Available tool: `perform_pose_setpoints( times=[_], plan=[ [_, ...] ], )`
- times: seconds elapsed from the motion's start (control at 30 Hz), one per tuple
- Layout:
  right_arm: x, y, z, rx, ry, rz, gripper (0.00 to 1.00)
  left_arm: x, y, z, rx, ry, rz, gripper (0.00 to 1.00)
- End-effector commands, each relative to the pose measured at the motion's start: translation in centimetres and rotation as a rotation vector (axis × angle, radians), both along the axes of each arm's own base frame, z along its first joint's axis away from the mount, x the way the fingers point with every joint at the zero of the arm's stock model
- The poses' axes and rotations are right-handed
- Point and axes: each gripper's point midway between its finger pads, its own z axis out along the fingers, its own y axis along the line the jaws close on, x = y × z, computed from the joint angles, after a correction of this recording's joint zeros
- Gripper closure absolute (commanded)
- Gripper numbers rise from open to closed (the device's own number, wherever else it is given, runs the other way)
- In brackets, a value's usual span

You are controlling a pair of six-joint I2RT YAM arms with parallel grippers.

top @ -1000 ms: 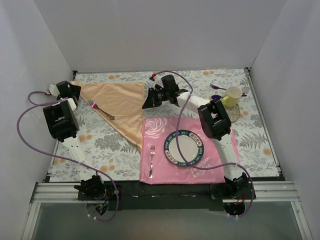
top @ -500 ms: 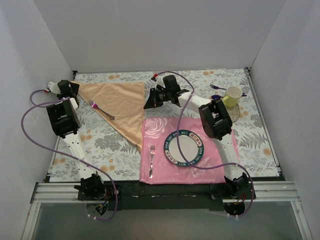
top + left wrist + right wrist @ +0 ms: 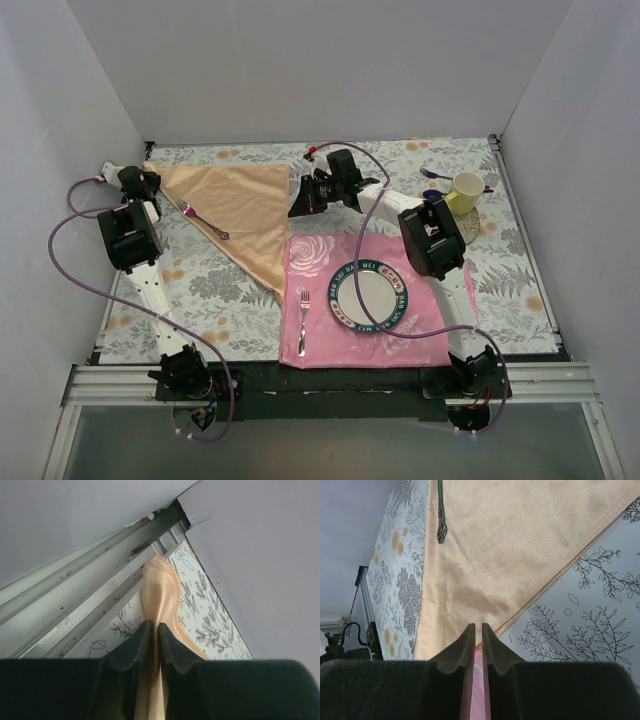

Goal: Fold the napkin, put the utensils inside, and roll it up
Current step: Fold the napkin

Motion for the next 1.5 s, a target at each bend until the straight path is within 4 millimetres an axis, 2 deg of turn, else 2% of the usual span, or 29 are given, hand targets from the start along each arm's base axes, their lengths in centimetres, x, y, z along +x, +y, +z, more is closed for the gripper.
perform_pose_setpoints(
  times=[0.0,0.1,0.13,0.2,0.23,0.33,0.4,0.43,0.47,0.67,0.7,0.87,0.9,1.0,1.13,1.3,1.33,1.47],
  plan=[
    [0.4,0.1,4.7,0.057,-0.075,0.013,0.82,0.6,-0.2,2.9,0.041,-0.071,-0.088,0.94],
    [0.3,0.2,4.9,0.060,-0.079,0.016,0.82,0.6,-0.5,4.6,0.071,-0.101,-0.106,0.99],
    [0.4,0.1,4.9,0.059,-0.077,0.015,0.82,0.4,-0.6,6.0,0.086,-0.123,-0.110,1.00],
    [0.2,0.2,5.0,0.060,-0.078,0.018,0.82,0.3,-0.9,7.2,0.110,-0.137,-0.123,1.00],
    [0.2,0.1,5.1,0.060,-0.077,0.018,0.82,0.1,-1.0,8.8,0.128,-0.157,-0.128,1.00],
    [0.0,0.1,5.2,0.062,-0.080,0.021,0.82,-0.1,-1.6,11.2,0.179,-0.172,-0.145,1.00],
    [-0.1,0.0,5.3,0.065,-0.077,0.024,0.82,-0.5,-2.0,11.7,0.183,-0.174,-0.156,1.00],
    [-0.2,-0.1,5.1,0.063,-0.074,0.024,0.82,-0.7,-2.2,12.7,0.192,-0.184,-0.157,1.00],
    [-0.3,-0.1,5.1,0.063,-0.071,0.026,0.82,-1.1,-2.5,12.3,0.189,-0.176,-0.161,1.00],
    [-0.8,-0.4,5.5,0.071,-0.074,0.033,0.82,-2.3,-4.0,13.9,0.190,-0.195,-0.192,1.00],
    [-0.8,-0.4,5.5,0.071,-0.074,0.033,0.82,-2.7,-4.3,13.4,0.185,-0.183,-0.197,1.00],
    [-1.4,-0.5,5.5,0.076,-0.064,0.037,0.83,-3.6,-6.7,13.8,0.171,-0.188,-0.251,1.00],
    [-1.6,-0.6,5.3,0.077,-0.061,0.039,0.82,-3.7,-7.1,14.5,0.175,-0.195,-0.262,1.00],
    [-1.9,-0.7,5.3,0.079,-0.056,0.044,0.83,-4.0,-9.3,14.9,0.186,-0.190,-0.327,1.00],
    [-2.0,-0.7,5.6,0.084,-0.064,0.047,0.82,-4.9,-11.5,15.0,0.204,-0.173,-0.373,1.00],
    [-2.3,-0.8,6.1,0.092,-0.069,0.054,0.82,-6.1,-13.3,15.1,0.221,-0.158,-0.410,1.00],
    [-2.5,-0.9,6.2,0.093,-0.072,0.056,0.82,-6.3,-13.6,15.5,0.231,-0.161,-0.412,1.00],
    [-2.7,-1.2,6.0,0.092,-0.070,0.058,0.82,-7.3,-14.6,14.6,0.236,-0.114,-0.436,1.00]
  ],
)
